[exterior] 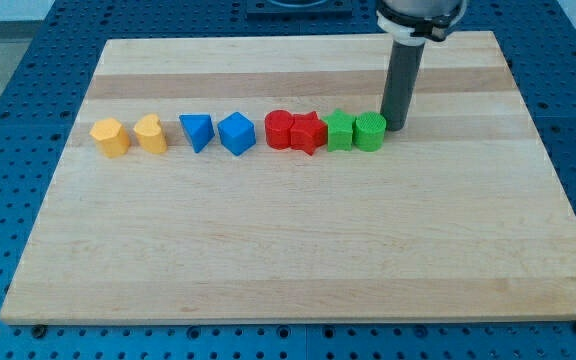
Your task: Move your arm below the yellow hexagon
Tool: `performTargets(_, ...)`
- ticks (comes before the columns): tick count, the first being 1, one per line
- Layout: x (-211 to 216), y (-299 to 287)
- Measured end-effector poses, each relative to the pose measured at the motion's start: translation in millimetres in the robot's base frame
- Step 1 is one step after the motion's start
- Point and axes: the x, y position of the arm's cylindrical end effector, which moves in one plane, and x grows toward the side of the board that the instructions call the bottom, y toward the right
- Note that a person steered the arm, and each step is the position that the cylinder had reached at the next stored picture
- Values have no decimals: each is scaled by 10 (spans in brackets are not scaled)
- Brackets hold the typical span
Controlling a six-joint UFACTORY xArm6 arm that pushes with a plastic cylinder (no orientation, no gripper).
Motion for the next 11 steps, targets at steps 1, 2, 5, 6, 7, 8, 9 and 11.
performTargets(1, 0, 0)
performTargets(2, -156, -13)
performTargets(5, -662, -907)
performTargets(6, -660, -1673)
performTargets(7, -574, -2631)
performTargets(8, -280, -3683)
performTargets(9, 391, -4202)
performTargets(11, 822, -3803)
